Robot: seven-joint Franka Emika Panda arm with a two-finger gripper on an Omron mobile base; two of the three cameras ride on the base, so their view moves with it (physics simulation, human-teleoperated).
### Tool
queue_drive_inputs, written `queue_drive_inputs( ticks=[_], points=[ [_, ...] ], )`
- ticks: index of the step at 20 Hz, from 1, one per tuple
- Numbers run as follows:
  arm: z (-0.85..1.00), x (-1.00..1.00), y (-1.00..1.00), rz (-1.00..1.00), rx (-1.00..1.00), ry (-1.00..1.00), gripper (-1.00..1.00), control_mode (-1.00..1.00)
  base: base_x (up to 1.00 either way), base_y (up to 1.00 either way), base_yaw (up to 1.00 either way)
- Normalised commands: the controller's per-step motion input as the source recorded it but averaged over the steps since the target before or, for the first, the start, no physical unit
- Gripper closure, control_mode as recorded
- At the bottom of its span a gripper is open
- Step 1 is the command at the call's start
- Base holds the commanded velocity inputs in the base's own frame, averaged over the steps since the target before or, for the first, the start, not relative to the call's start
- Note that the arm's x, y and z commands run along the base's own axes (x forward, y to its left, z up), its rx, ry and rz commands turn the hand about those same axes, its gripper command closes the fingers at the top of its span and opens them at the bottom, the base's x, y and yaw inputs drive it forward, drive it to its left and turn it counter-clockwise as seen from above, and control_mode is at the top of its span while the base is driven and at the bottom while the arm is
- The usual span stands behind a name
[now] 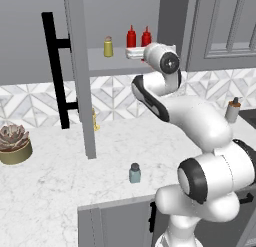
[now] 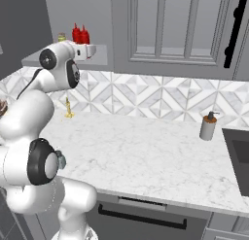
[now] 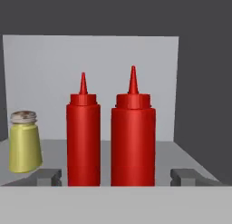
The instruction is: Put the shaker and condiment bottle from the counter next to their counterparts in the cabinet.
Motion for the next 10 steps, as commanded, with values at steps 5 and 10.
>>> queue_drive_inputs(
  ticks=[5, 10],
  points=[
    [0.14, -0.86, 0.01, -0.02, 0.0, -0.07, -1.0, -1.0, 0.0, 0.0, 0.0],
    [0.28, -0.94, 0.0, -0.01, 0.0, -0.14, -1.0, -1.0, 0.0, 0.0, 0.0]
  ],
)
